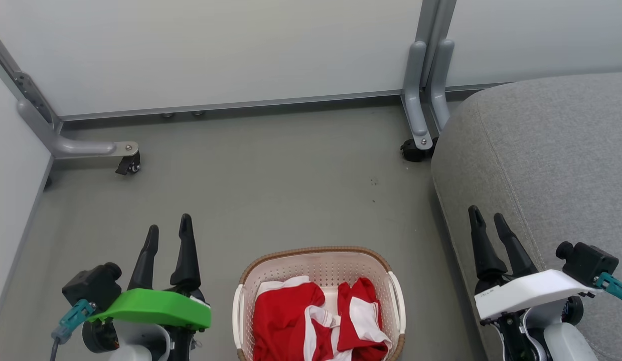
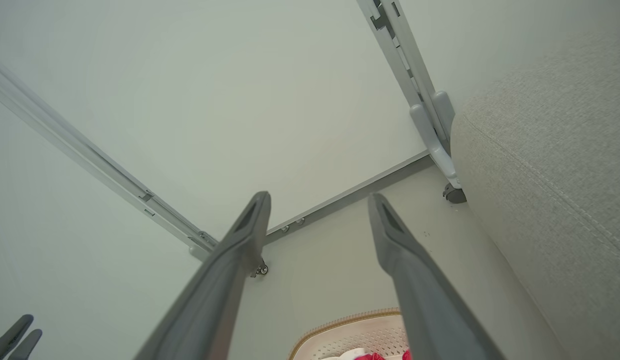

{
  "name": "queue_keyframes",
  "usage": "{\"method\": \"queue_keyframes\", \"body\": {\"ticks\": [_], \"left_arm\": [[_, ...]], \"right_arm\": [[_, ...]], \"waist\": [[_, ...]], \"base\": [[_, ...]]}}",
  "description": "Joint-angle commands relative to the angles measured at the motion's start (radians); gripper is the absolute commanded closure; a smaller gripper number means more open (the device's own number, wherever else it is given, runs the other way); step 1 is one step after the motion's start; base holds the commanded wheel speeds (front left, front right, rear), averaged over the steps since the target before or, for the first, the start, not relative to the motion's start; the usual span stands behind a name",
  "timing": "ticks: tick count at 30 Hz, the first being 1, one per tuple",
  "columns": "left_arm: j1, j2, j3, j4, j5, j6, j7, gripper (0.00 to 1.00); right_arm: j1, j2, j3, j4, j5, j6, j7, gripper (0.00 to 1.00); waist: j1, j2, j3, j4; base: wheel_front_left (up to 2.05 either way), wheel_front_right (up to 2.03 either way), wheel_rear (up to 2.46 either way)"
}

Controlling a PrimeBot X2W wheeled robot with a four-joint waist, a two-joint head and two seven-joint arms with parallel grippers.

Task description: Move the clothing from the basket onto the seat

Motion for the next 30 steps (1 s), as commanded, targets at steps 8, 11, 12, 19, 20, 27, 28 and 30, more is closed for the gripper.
{"method": "queue_keyframes", "body": {"ticks": [8,11,12,19,20,27,28,30], "left_arm": [[-0.024,0.021,-0.036,-0.028,0.107,0.032,-0.029,0.0],[-0.024,0.024,-0.047,-0.033,0.139,0.041,-0.037,0.0],[-0.024,0.024,-0.05,-0.035,0.147,0.043,-0.039,0.0],[-0.02,0.031,-0.071,-0.044,0.22,0.06,-0.056,0.0],[-0.018,0.031,-0.072,-0.044,0.226,0.063,-0.058,0.0],[-0.014,0.031,-0.085,-0.046,0.291,0.07,-0.074,0.0],[-0.014,0.031,-0.087,-0.046,0.302,0.071,-0.076,0.0],[-0.015,0.031,-0.09,-0.046,0.321,0.071,-0.082,0.0]], "right_arm": [[0.007,0.001,0.003,-0.031,-0.107,0.0,-0.029,0.0],[0.008,0.003,0.006,-0.037,-0.14,0.001,-0.037,0.0],[0.009,0.003,0.007,-0.038,-0.15,0.001,-0.039,0.0],[0.02,0.006,0.012,-0.046,-0.219,0.001,-0.057,0.0],[0.022,0.007,0.012,-0.048,-0.227,0.001,-0.058,0.0],[0.028,0.009,0.021,-0.058,-0.292,0.001,-0.075,0.0],[0.028,0.009,0.022,-0.06,-0.301,0.001,-0.077,0.0],[0.029,0.01,0.023,-0.063,-0.318,0.001,-0.082,0.0]], "waist": [[0.0,0.0,0.004,0.001],[0.0,0.0,0.004,0.001],[0.0,0.0,0.004,0.0],[0.0,0.0,0.001,-0.001],[0.0,0.0,0.0,-0.001],[0.0,0.0,-0.002,-0.001],[0.0,0.0,-0.002,-0.001],[0.0,0.0,-0.002,0.0]], "base": [[0.0,0.0,0.0],[0.0,0.0,0.0],[0.0,0.0,0.0],[0.0,0.0,0.0],[0.0,0.0,0.0],[0.0,0.0,0.0],[0.0,0.0,0.0],[0.0,0.0,0.0]]}}
